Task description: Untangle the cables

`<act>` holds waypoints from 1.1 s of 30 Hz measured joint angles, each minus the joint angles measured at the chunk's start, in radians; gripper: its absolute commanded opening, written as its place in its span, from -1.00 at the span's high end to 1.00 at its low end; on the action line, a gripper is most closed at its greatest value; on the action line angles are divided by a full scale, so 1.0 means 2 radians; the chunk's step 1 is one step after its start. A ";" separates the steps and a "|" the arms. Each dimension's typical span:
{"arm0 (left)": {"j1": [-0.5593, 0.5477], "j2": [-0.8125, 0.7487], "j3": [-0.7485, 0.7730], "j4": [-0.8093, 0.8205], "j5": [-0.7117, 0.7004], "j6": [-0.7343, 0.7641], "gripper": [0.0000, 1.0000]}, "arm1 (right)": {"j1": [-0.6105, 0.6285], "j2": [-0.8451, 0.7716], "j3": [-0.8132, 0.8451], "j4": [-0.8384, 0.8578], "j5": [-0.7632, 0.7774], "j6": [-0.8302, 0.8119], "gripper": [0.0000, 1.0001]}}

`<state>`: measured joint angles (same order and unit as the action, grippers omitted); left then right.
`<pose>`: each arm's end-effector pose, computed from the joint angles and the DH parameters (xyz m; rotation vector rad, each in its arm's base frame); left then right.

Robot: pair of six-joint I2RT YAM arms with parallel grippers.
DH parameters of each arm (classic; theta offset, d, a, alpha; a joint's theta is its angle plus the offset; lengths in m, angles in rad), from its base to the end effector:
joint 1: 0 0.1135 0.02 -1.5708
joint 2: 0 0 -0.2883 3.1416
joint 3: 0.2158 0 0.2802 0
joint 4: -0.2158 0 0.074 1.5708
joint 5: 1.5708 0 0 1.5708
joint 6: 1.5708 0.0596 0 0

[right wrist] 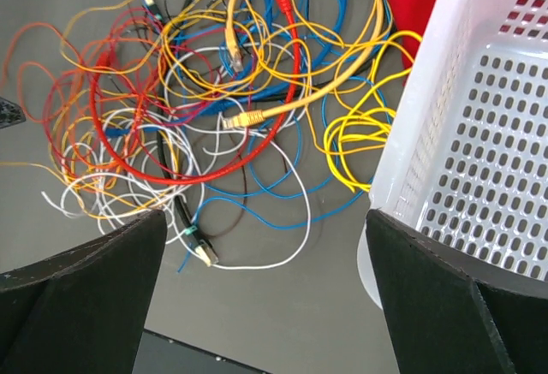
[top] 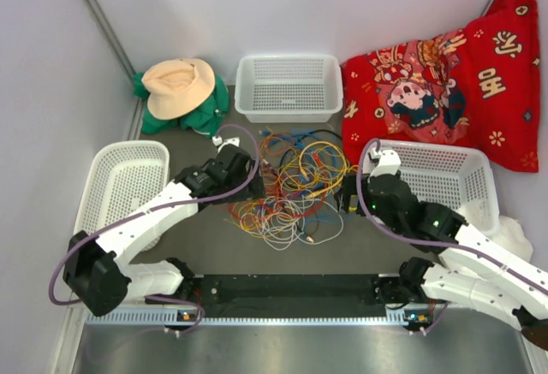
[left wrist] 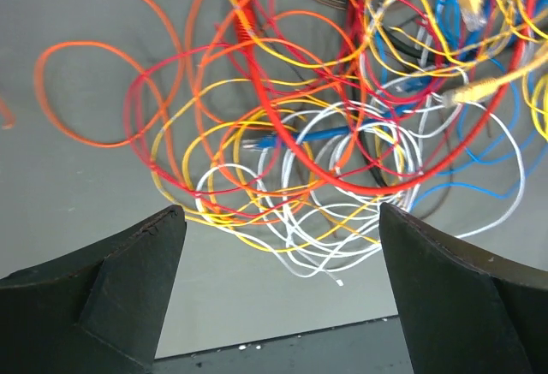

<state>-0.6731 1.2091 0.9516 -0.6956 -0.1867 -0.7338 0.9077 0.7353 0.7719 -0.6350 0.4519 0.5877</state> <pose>0.2217 -0.1626 0.2634 -0.1525 2.5293 -0.3419 0.1331 0.1282 0.3050 -0.0832 2.1267 0.4031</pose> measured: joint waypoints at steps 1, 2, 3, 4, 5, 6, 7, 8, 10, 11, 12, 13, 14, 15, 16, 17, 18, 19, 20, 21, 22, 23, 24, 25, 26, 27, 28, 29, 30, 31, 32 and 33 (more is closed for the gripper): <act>0.000 0.000 -0.003 0.006 0.009 0.000 -0.98 | 0.000 0.006 -0.002 0.001 0.000 0.001 -0.97; 0.000 0.000 -0.007 0.014 0.018 0.002 -0.97 | 0.000 0.008 -0.006 0.004 0.000 0.002 -0.97; 0.000 0.000 -0.013 0.023 0.028 0.002 -0.97 | 0.000 0.009 -0.012 0.007 0.000 0.002 -0.98; 0.000 0.000 -0.018 0.031 0.037 0.001 -0.95 | 0.000 0.008 -0.018 0.009 0.000 0.004 -0.98; 0.000 0.000 -0.024 0.037 0.042 0.000 -0.89 | 0.000 0.006 -0.024 0.012 0.000 0.004 -0.97; 0.000 0.000 -0.029 0.040 0.045 -0.002 -0.83 | 0.000 0.004 -0.029 0.013 -0.001 0.004 -0.97; 0.000 0.004 -0.032 0.042 0.047 -0.006 -0.78 | 0.000 0.002 -0.034 0.014 -0.003 0.004 -0.97; 0.000 0.012 -0.033 0.044 0.047 -0.012 -0.69 | 0.000 0.000 -0.037 0.014 -0.007 0.004 -0.97; 0.000 0.035 -0.033 0.051 0.045 -0.024 -0.43 | 0.000 0.000 -0.039 0.017 -0.018 0.003 -0.97; 0.000 0.045 -0.033 0.054 0.044 -0.030 -0.32 | 0.000 0.000 -0.039 0.018 -0.020 0.004 -0.97; 0.000 0.057 -0.033 0.056 0.041 -0.038 -0.17 | 0.000 0.001 -0.039 0.019 -0.023 0.004 -0.97; 0.000 0.070 -0.033 0.057 0.037 -0.047 -0.10 | 0.000 0.001 -0.039 0.020 -0.026 0.004 -0.97; 0.000 0.081 -0.033 0.059 0.032 -0.055 -0.03 | 0.000 0.002 -0.039 0.020 -0.027 0.004 -0.98; 0.000 0.093 -0.033 0.060 0.028 -0.064 -0.01 | 0.000 0.003 -0.039 0.020 -0.027 0.004 -0.97; 0.000 0.102 -0.033 0.062 0.024 -0.071 -0.01 | 0.000 0.004 -0.039 0.019 -0.027 0.004 -0.98; 0.000 0.109 -0.033 0.065 0.019 -0.079 -0.01 | 0.000 0.004 -0.039 0.019 -0.027 0.004 -0.98; 0.000 0.116 -0.033 0.068 0.016 -0.084 -0.03 | 0.000 0.004 -0.039 0.019 -0.027 0.005 -0.97; 0.000 0.123 -0.033 0.070 0.012 -0.091 -0.05 | 0.000 0.004 -0.039 0.019 -0.027 0.005 -0.97; 0.000 0.130 -0.031 0.072 0.007 -0.097 -0.06 | 0.000 0.004 -0.039 0.019 -0.027 0.006 -0.97; 0.000 0.139 -0.029 0.074 0.004 -0.102 -0.06 | 0.000 0.004 -0.039 0.019 -0.027 0.006 -0.98; 0.000 0.146 -0.027 0.075 0.002 -0.106 -0.08 | 0.000 0.004 -0.039 0.019 -0.027 0.006 -0.97; 0.000 0.154 -0.026 0.077 -0.002 -0.109 -0.08 | 0.000 0.003 -0.039 0.019 -0.027 0.006 -0.98; 0.000 0.160 -0.026 0.079 -0.005 -0.112 -0.08 | 0.000 0.003 -0.039 0.019 -0.027 0.006 -0.98; 0.000 0.164 -0.026 0.082 -0.007 -0.113 -0.03 | 0.000 0.002 -0.039 0.019 -0.027 0.006 -0.97; 0.000 0.168 -0.025 0.084 -0.009 -0.115 0.13 | 0.000 0.002 -0.039 0.019 -0.027 0.006 -0.97; 0.000 0.171 -0.024 0.085 -0.011 -0.116 0.41 | 0.000 0.002 -0.039 0.019 -0.027 0.006 -0.98; 0.000 0.176 -0.021 0.086 -0.013 -0.117 0.99 | 0.000 0.002 -0.039 0.019 -0.027 0.006 -0.98; 0.000 0.181 -0.017 0.087 -0.016 -0.117 1.00 | 0.000 0.002 -0.040 0.020 -0.027 0.006 -0.97; 0.000 0.184 -0.014 0.088 -0.018 -0.119 1.00 | 0.000 0.002 -0.040 0.020 -0.027 0.006 -0.97; 0.000 0.188 -0.009 0.086 -0.020 -0.112 1.00 | 0.000 0.002 -0.042 0.020 -0.027 0.006 -0.97; 0.000 0.189 -0.005 0.085 -0.020 -0.105 1.00 | 0.000 0.001 -0.043 0.018 -0.028 0.006 -0.97; 0.000 0.189 0.002 0.080 -0.020 -0.098 1.00 | 0.000 0.000 -0.043 0.018 -0.028 0.006 -0.98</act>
<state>-0.6727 1.5867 0.9546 -0.5358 -0.2276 -0.9295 0.9077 0.7345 0.6861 -0.5999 0.3962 0.5991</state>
